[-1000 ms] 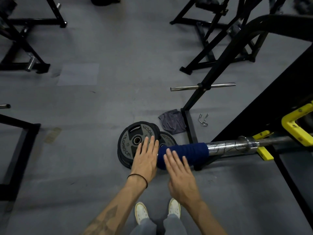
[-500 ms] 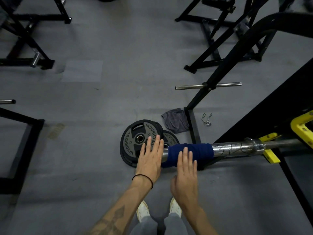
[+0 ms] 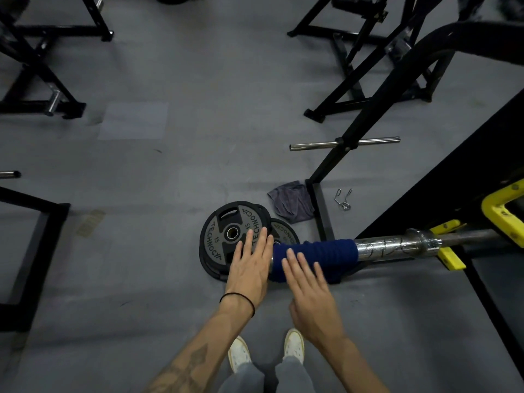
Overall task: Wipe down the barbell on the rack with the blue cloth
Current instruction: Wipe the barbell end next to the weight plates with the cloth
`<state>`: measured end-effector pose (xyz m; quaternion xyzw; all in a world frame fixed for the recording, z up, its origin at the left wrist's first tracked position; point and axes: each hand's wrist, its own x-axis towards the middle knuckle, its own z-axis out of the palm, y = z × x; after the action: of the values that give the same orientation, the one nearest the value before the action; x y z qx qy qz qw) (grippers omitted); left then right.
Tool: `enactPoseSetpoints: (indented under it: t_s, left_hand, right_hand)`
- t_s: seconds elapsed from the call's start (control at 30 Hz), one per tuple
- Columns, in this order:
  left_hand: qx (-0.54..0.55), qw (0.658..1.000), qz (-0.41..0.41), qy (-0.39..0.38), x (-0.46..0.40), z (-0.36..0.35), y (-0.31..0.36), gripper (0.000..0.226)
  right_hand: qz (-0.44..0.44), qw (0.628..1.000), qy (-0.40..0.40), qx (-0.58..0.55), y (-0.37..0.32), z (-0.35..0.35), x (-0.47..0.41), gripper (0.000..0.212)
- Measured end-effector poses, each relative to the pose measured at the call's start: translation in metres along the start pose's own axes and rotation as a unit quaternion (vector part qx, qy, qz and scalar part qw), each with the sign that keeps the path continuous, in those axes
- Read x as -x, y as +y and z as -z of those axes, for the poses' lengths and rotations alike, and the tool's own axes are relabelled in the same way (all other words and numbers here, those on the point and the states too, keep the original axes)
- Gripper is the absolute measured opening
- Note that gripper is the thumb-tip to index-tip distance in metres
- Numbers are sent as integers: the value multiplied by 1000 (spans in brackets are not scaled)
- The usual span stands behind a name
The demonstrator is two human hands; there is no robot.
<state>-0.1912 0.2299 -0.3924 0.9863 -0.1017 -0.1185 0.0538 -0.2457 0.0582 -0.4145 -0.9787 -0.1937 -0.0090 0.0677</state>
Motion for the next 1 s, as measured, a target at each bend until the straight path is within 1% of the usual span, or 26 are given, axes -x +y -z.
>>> enactPoseSetpoints:
  t_s: [0.03,0.07,0.13,0.17,0.2,0.27,0.33,0.37,0.4,0.47,0.53,0.57,0.63,0.67,0.7,0.73,0.8,0.83,0.87,0.9,0.97,1.0]
  left_hand:
    - [0,1000,-1,2,-1,0,0,94]
    - [-1,1000,-1,3,-1,0,0,95]
    - [-5,1000,0,1,-2,-1,-1,95]
    - [-7,1000,2,-2,-2,-2,-1,95]
    - [-8,1000,2,-4,-2,-3,-1,94]
    - [-17,1000,0,-5,-2,-2,-1,93]
    - [-29,1000,-6,-5,-2,0,-1,93]
    - [-32,999,-7,-5,-2,0,-1,93]
    - [-33,999,-9,-5,-2,0,-1,93]
    - [-34,999,-9,-4,-3,1,-1,92]
    - [-34,999,-8,-3,-5,1,-2,89]
    - [-35,999,-10,-6,-6,1,-3,88]
    - [-42,999,-11,-19,-13,3,-5,89]
    - [-43,999,-9,-28,-17,5,-6,92]
    - [-40,998,-3,-39,-23,7,-7,98]
    - [-31,998,3,-50,-28,10,-7,104]
    - [-10,998,10,-66,-35,13,-8,113]
    - [-4,998,9,-70,-36,13,-8,114]
    - [-1,998,6,-67,-35,13,-9,113]
    - [-2,998,3,-59,-34,12,-9,110]
    - [-13,999,-4,-41,-31,11,-11,105]
    - [-17,999,-9,-38,-30,11,-11,106]
  right_hand:
    - [-17,1000,3,8,11,2,1,111]
    - [-60,998,9,1,17,5,1,112]
    - [-155,987,30,-39,8,7,-3,113]
    - [-179,981,40,-60,-4,5,-7,113]
    - [-182,979,40,-78,-16,2,-9,113]
    - [-128,988,18,-87,-33,-3,-9,113]
    - [-62,997,2,-56,-24,-2,-6,113]
    - [-55,998,-1,-40,-12,0,-4,113]
    - [-66,997,0,-32,0,1,-1,113]
    - [-137,989,21,-43,10,3,0,113]
    - [-194,978,35,-75,-5,1,-6,113]
    - [-188,978,28,-88,-16,-2,-8,114]
    - [-104,992,16,-71,-27,-3,-8,114]
    - [-58,997,17,-48,-21,-1,-7,112]
    - [-37,999,16,-29,-8,2,-8,110]
    - [-50,998,22,-22,6,3,-9,109]
    - [-142,988,44,-47,18,7,-12,108]
    - [-164,984,44,-58,12,6,-15,108]
    - [-148,986,36,-63,1,3,-17,107]
    - [-99,993,28,-58,-8,-1,-15,106]
    - [10,1000,26,-9,-7,-2,-9,105]
    - [20,999,24,7,4,-1,-8,104]
